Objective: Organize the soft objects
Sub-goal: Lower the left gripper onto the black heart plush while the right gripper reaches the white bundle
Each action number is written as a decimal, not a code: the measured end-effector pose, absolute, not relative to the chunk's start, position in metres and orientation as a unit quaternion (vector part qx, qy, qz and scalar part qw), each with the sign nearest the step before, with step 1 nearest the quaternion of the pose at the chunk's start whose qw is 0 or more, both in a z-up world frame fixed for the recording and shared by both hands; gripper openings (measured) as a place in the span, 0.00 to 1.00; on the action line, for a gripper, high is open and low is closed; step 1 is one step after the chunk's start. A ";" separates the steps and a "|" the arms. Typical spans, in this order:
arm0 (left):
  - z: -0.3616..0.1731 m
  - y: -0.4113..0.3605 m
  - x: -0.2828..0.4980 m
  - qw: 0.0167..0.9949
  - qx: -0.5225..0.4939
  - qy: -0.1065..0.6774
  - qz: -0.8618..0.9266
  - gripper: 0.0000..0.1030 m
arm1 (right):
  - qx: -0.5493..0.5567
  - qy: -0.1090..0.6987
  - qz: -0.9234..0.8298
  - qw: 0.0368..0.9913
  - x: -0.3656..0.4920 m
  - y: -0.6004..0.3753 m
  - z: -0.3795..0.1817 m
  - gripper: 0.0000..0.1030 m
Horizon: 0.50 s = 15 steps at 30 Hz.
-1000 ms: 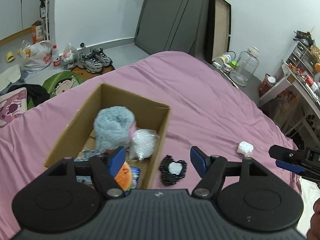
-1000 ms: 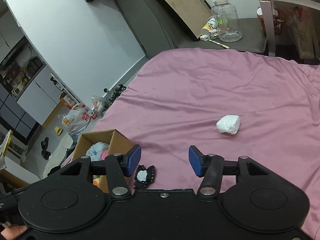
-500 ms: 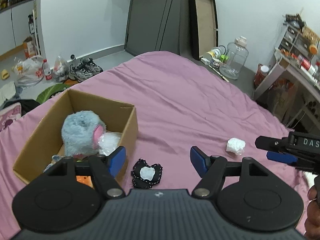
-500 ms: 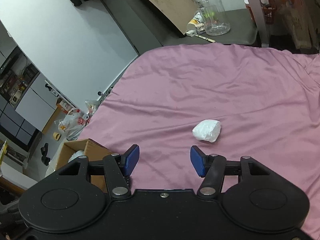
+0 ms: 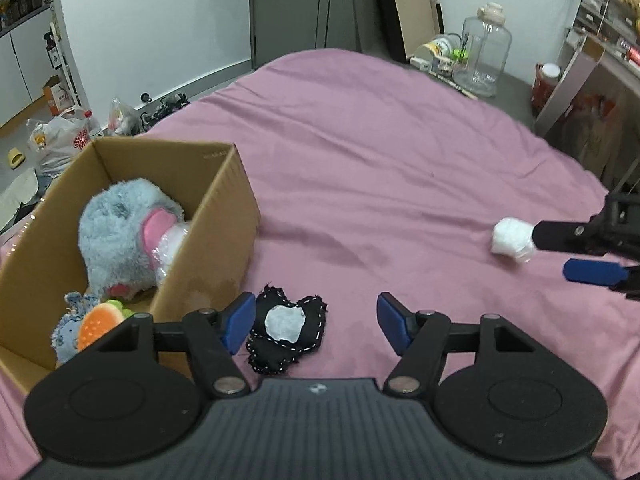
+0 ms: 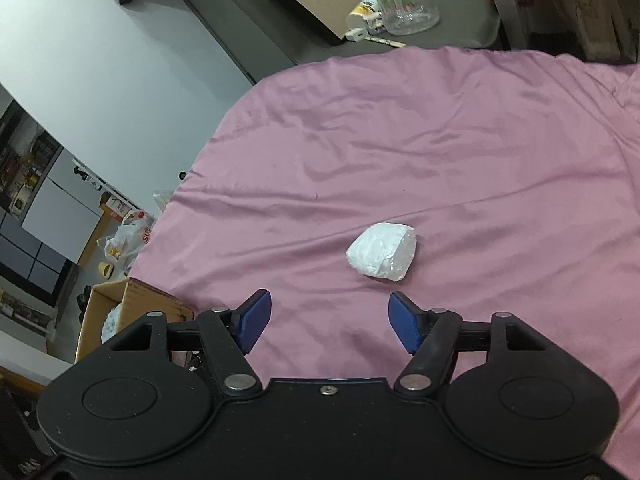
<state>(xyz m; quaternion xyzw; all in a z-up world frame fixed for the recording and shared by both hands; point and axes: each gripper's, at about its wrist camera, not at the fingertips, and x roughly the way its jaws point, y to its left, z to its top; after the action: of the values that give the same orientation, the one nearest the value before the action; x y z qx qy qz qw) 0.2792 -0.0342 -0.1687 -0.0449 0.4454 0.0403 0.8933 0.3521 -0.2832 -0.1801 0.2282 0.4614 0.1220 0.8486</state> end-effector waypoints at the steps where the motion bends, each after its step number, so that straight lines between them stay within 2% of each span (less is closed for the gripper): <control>1: -0.173 -0.036 0.281 0.891 -0.045 0.450 0.040 0.64 | 0.233 0.464 0.121 0.846 0.354 -0.284 -0.183 0.63; 12: -0.211 -0.047 0.290 0.883 0.006 0.464 0.062 0.59 | 0.238 0.482 0.107 0.836 0.371 -0.283 -0.208 0.64; 15: -0.213 -0.047 0.292 0.885 0.007 0.460 0.069 0.54 | 0.235 0.486 0.101 0.836 0.374 -0.282 -0.214 0.64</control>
<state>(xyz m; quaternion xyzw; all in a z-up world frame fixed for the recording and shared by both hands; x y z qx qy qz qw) 0.2916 -0.0470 -0.2129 0.0066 0.4599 0.0686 0.8853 0.3745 -0.2822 -0.2135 0.2347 0.4860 0.1012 0.8358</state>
